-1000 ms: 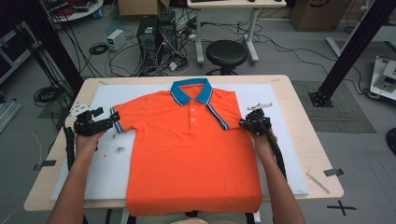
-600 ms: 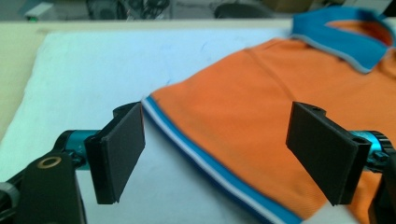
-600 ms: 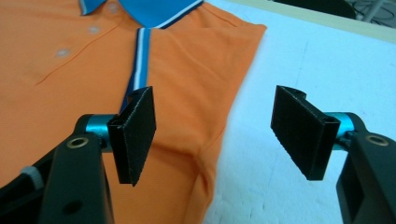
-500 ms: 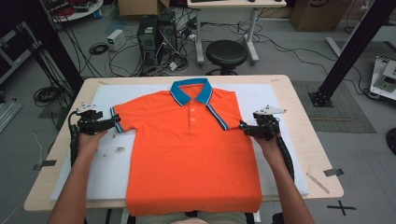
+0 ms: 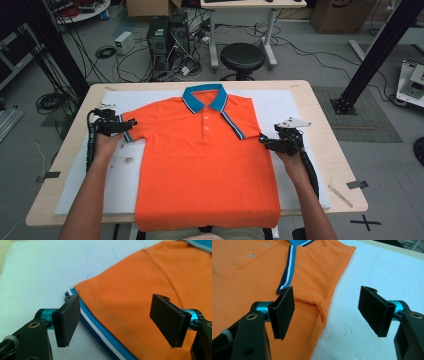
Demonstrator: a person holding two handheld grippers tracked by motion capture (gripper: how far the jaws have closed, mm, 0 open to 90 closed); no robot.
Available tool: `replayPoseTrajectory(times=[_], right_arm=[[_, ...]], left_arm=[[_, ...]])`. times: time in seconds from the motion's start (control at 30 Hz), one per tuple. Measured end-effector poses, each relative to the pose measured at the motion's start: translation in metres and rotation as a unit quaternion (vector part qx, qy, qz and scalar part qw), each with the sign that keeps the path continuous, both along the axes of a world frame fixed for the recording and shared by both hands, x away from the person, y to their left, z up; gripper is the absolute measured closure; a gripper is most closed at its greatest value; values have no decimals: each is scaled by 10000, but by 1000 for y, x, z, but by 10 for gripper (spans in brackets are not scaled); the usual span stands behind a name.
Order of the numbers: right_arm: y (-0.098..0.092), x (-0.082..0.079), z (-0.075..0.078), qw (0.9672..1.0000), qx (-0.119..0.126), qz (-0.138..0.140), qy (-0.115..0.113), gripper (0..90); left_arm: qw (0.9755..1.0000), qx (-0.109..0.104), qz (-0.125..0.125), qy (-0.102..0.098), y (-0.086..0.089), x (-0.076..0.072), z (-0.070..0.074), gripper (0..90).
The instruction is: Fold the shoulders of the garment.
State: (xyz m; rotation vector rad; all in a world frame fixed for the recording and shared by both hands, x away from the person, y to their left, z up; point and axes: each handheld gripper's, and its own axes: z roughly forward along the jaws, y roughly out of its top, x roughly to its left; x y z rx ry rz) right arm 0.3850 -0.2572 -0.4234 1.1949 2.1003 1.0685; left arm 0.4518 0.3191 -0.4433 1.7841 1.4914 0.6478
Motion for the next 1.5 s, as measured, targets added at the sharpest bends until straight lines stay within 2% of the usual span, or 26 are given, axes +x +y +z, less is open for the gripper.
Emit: replayPoseTrajectory(times=[0.1, 0.17, 0.23, 0.3, 0.47, 0.5, 0.57, 0.6, 0.63, 0.67, 0.7, 0.77, 0.8, 0.83, 0.87, 0.9, 0.93, 0.97, 1.07, 1.1, 1.13, 1.17, 1.2, 1.27, 1.4, 1.5], right_arm=[[-1, 0, 0, 10000, 29, -23, 5, 297], [-2, 1, 0, 10000, 48, -49, 22, 297], [-3, 0, 0, 10000, 51, -51, 29, 297], [-3, 0, 0, 10000, 52, -49, 29, 297], [-3, 0, 0, 10000, 60, -51, 26, 297], [-3, 0, 0, 10000, 55, -45, 28, 297], [-3, 0, 0, 10000, 62, -45, 32, 297], [-3, 0, 0, 10000, 62, -42, 34, 297], [-3, 0, 0, 10000, 69, -43, 30, 297], [-3, 1, 0, 10000, 65, -47, 30, 297], [-3, 1, 0, 10000, 75, -56, 32, 297], [-4, 1, 0, 9999, 84, -58, 26, 297], [-4, 1, 0, 9999, 84, -58, 26, 297], [-4, 1, 0, 9999, 94, -61, 37, 297], [-3, 0, 0, 9999, 95, -71, 28, 298], [-3, 0, 0, 9999, 92, -56, 22, 298], [-3, 0, 0, 9999, 90, -52, 14, 298], [-3, 0, 0, 9999, 99, -61, 19, 298], [-4, 0, 0, 9999, 98, -63, 27, 298], [-4, 0, 0, 9999, 97, -63, 22, 298], [-4, 0, 0, 9999, 97, -63, 22, 298], [-5, -1, 1, 9999, 123, -73, 17, 298], [-5, -1, 1, 9999, 123, -73, 17, 298], [-6, -1, 1, 9999, 134, -84, 5, 298], [-7, -2, 1, 9999, 131, -98, 24, 298], [-7, -2, 0, 9998, 139, -99, 32, 298]], left_arm=[[9996, 73, 41, 285, -4, 4, -10, 249], [9993, 271, 78, 264, -8, 3, -12, 252], [9992, 263, 115, 281, -9, 2, -11, 274], [9993, 272, 107, 251, -9, 1, -10, 359], [9996, 230, -103, 138, -14, -1, -9, 681], [9998, 100, -135, 129, -15, -1, -8, 756], [9998, 54, -158, 62, -19, 0, -3, 809], [9998, 54, -158, 62, -19, 0, -3, 815], [9996, 8, -250, -150, -23, 0, 4, 817], [9996, 8, -250, -150, -23, 0, 4, 818], [9992, 4, -285, -276, -25, -1, 8, 818], [9987, -129, -432, -254, -30, 0, 18, 818], [9987, -129, -432, -254, -30, 0, 18, 818], [9975, -219, -558, -379, -35, 0, 28, 818], [9967, -230, -639, -446, -39, 0, 33, 818], [9956, -226, -684, -604, -43, -1, 37, 818], [9951, -213, -765, -593, -47, -1, 40, 818], [9948, -178, -886, -476, -51, 1, 41, 817], [9936, -70, -1027, -463, -61, 2, 42, 815], [9922, -21, -1160, -447, -69, 3, 40, 814], [9922, -21, -1160, -447, -69, 3, 40, 812], [9911, 117, -1267, -394, -77, 4, 37, 812], [9911, 117, -1267, -394, -77, 4, 37, 810], [9890, 194, -1443, -278, -87, 7, 32, 804], [9867, 247, -1602, -146, -98, 9, 24, 776], [9855, 208, -1682, -85, -103, 10, 19, 745]])
